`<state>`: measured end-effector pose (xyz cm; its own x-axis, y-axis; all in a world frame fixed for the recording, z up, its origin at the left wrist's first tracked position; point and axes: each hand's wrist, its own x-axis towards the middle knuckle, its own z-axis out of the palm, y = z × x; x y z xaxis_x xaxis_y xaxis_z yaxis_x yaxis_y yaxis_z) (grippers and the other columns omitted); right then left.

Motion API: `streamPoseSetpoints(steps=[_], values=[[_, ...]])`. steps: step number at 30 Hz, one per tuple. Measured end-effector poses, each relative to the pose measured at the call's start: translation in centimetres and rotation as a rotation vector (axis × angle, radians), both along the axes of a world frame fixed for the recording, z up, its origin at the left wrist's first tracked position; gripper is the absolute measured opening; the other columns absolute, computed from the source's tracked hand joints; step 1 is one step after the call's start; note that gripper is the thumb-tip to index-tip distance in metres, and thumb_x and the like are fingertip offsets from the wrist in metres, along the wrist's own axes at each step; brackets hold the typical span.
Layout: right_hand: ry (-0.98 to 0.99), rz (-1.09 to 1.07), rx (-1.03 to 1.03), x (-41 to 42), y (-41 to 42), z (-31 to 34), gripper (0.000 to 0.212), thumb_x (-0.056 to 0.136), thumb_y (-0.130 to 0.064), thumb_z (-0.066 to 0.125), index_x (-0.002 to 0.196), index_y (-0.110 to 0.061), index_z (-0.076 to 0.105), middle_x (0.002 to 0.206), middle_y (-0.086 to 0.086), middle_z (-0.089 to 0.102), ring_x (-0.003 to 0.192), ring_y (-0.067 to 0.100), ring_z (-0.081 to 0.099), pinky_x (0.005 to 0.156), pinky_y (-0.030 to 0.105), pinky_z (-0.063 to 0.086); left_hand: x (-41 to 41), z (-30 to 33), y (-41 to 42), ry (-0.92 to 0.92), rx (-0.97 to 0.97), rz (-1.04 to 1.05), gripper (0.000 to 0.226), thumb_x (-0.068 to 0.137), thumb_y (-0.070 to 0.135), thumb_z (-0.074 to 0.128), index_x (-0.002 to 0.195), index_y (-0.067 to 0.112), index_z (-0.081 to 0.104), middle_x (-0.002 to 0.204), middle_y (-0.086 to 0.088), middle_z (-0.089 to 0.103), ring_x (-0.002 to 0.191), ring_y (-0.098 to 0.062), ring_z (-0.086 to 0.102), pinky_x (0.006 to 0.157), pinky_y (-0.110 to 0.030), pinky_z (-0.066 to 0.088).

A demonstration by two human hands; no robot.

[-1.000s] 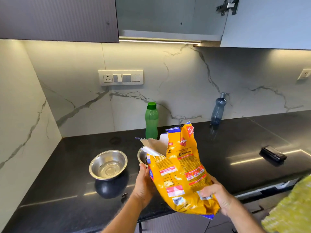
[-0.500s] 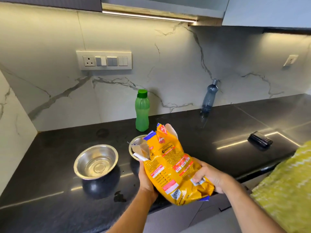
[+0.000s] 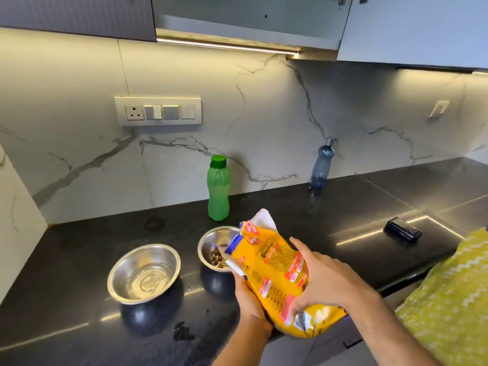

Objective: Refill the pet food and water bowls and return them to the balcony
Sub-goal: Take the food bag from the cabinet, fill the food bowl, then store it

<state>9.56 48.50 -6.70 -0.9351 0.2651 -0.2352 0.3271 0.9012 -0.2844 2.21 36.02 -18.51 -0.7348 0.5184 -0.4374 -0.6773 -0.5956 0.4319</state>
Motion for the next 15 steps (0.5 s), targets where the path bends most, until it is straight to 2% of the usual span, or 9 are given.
streamPoseSetpoints(steps=[1,3,5,7,10,15], values=[[0.011,-0.009,0.019,-0.3,0.2,0.3,0.143,0.019,-0.091,0.077,0.145,-0.060,0.018,0.118,-0.020,0.059,0.109,0.016,0.065,0.087,0.037,0.054,0.1,0.2,0.2,-0.008,0.016,-0.008,0.078,0.083,0.086,0.037,0.107,0.025,0.079,0.115,-0.016,0.074,0.096,-0.039,0.073,0.066,-0.049,0.061],[0.020,-0.036,0.006,-1.0,1.1,0.9,0.102,0.026,-0.079,0.083,0.119,-0.056,0.046,0.093,-0.023,0.066,0.088,0.005,0.067,0.075,0.030,0.055,0.2,0.3,0.4,-0.014,0.034,-0.001,0.083,0.072,0.092,0.042,0.106,0.027,0.079,0.116,-0.015,0.074,0.098,-0.039,0.073,0.067,-0.049,0.061],[0.015,-0.029,-0.054,-1.7,2.3,1.3,0.078,0.032,-0.069,0.087,0.102,-0.054,0.056,0.085,-0.026,0.072,0.077,-0.003,0.068,0.072,0.027,0.056,-0.1,0.0,0.5,-0.034,0.045,0.025,0.085,0.067,0.094,0.044,0.104,0.026,0.080,0.114,-0.016,0.074,0.097,-0.040,0.073,0.066,-0.050,0.061],[0.000,-0.017,-0.147,-2.2,3.1,1.6,0.068,0.038,-0.060,0.091,0.099,-0.052,0.062,0.088,-0.030,0.074,0.077,-0.006,0.070,0.075,0.028,0.058,-0.6,-0.5,0.4,-0.051,0.026,0.065,0.085,0.067,0.092,0.045,0.105,0.025,0.080,0.113,-0.016,0.075,0.096,-0.038,0.073,0.067,-0.050,0.061],[-0.003,-0.006,-0.233,-3.1,3.7,1.9,0.061,0.043,-0.049,0.095,0.097,-0.047,0.066,0.091,-0.021,0.077,0.080,-0.001,0.074,0.080,0.034,0.060,-1.5,-1.0,-0.5,-0.038,-0.008,0.056,0.089,0.067,0.090,0.048,0.119,0.022,0.073,0.117,-0.016,0.073,0.102,-0.037,0.072,0.077,-0.051,0.061],[0.010,-0.019,-0.271,-4.3,4.2,2.7,0.048,0.052,-0.039,0.095,0.092,-0.044,0.070,0.089,-0.017,0.079,0.081,0.002,0.075,0.076,0.031,0.057,-3.1,-1.3,-0.9,0.027,0.016,0.091,0.087,0.074,0.084,0.050,0.129,0.019,0.066,0.125,-0.019,0.069,0.111,-0.038,0.068,0.085,-0.051,0.060]])
